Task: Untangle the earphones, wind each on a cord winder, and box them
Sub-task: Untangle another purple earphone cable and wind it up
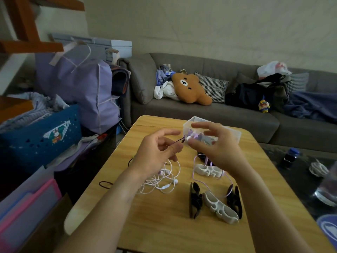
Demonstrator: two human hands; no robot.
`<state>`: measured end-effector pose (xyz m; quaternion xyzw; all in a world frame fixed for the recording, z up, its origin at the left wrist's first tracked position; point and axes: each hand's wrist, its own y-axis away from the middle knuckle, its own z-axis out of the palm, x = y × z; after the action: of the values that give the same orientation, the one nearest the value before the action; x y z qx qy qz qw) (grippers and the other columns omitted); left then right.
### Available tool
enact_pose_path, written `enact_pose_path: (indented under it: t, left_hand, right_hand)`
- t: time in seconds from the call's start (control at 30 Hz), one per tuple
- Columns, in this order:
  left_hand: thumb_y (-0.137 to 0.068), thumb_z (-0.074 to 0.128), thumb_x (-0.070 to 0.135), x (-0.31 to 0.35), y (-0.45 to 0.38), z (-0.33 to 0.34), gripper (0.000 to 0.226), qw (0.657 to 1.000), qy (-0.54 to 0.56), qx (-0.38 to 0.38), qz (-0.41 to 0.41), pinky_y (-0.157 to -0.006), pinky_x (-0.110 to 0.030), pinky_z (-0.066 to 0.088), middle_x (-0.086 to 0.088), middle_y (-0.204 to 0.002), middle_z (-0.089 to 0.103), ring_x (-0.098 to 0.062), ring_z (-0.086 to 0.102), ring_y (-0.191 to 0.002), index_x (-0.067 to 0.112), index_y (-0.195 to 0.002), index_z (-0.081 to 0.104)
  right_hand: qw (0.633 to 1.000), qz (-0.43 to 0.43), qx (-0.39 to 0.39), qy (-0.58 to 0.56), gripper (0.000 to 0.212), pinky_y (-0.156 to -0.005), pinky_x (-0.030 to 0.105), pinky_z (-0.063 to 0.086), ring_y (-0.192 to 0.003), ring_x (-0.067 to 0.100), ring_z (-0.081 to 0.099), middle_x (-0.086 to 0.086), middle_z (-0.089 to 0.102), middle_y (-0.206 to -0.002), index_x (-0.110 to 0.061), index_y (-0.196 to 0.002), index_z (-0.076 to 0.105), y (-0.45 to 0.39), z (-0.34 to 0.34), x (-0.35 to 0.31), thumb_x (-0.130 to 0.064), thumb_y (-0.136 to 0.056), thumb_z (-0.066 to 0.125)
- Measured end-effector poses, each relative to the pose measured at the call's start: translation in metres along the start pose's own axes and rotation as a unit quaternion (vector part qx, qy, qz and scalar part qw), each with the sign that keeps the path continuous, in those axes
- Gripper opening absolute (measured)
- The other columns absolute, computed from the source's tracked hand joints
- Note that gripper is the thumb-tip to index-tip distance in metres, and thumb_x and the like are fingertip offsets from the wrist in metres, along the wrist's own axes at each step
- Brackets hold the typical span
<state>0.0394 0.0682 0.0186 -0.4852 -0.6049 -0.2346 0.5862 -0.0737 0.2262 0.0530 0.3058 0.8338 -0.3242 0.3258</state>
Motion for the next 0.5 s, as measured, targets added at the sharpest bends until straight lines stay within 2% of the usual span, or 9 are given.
enact_pose_path:
  t: [0.07, 0.13, 0.27, 0.37, 0.43, 0.5]
  left_hand:
    - [-0.080, 0.068, 0.038, 0.001, 0.000, 0.001, 0.041, 1.000, 0.014, -0.005, 0.004, -0.069, -0.035, 0.059, -0.004, -0.089, 0.074, -0.022, 0.072, -0.074, 0.025, -0.120, 0.065]
    - [-0.087, 0.064, 0.034, 0.002, 0.000, 0.002, 0.032, 0.999, 0.034, -0.004, 0.009, -0.071, -0.040, 0.059, -0.006, -0.088, 0.074, -0.024, 0.071, -0.073, 0.020, -0.115, 0.068]
    - [-0.093, 0.061, 0.027, 0.001, 0.000, 0.004, 0.023, 0.999, 0.052, 0.007, 0.008, -0.076, -0.047, 0.058, -0.006, -0.087, 0.076, -0.025, 0.072, -0.074, 0.015, -0.111, 0.069]
    - [-0.087, 0.069, 0.023, 0.002, 0.000, 0.004, 0.023, 0.999, 0.047, 0.003, 0.020, -0.078, -0.058, 0.057, -0.008, -0.092, 0.077, -0.036, 0.072, -0.084, 0.012, -0.107, 0.071]
    - [-0.086, 0.073, 0.013, 0.001, -0.001, 0.003, 0.017, 0.999, 0.030, 0.006, 0.030, -0.085, -0.054, 0.057, -0.008, -0.094, 0.077, -0.030, 0.073, -0.089, 0.008, -0.102, 0.072]
    - [-0.086, 0.073, 0.009, 0.000, -0.001, 0.004, 0.013, 0.999, 0.004, 0.014, 0.039, -0.084, -0.044, 0.059, -0.007, -0.092, 0.076, -0.023, 0.073, -0.088, 0.008, -0.099, 0.074]
  right_hand:
    - [0.999, -0.049, 0.007, 0.016, 0.030, -0.083, 0.009, 0.043, -0.108, -0.006, 0.057, -0.023, 0.063, -0.114, -0.037, -0.111, 0.072, 0.001, 0.001, -0.003, -0.037, -0.082, 0.079]
    - [0.997, -0.072, 0.001, 0.003, 0.024, -0.083, 0.007, 0.047, -0.101, -0.007, 0.063, -0.018, 0.071, -0.104, -0.031, -0.108, 0.074, 0.001, 0.003, -0.004, -0.029, -0.084, 0.079]
    - [0.995, -0.017, -0.082, -0.058, 0.027, -0.078, 0.019, 0.058, -0.081, 0.006, 0.073, -0.003, 0.078, -0.086, -0.021, -0.109, 0.071, 0.002, 0.007, -0.002, -0.021, -0.084, 0.080]
    - [0.987, 0.014, -0.066, -0.144, 0.006, -0.073, 0.031, 0.062, -0.075, 0.020, 0.076, 0.006, 0.077, -0.078, -0.012, -0.095, 0.074, 0.003, 0.012, 0.003, -0.011, -0.089, 0.073]
    - [0.980, 0.034, -0.041, -0.191, 0.004, -0.070, 0.033, 0.062, -0.072, 0.024, 0.076, 0.010, 0.077, -0.077, -0.008, -0.092, 0.074, 0.003, 0.012, 0.004, -0.007, -0.090, 0.071]
    - [0.972, 0.046, -0.057, -0.225, 0.008, -0.070, 0.037, 0.062, -0.075, 0.027, 0.076, 0.014, 0.076, -0.080, -0.003, -0.096, 0.073, 0.003, 0.012, 0.002, -0.006, -0.090, 0.071]
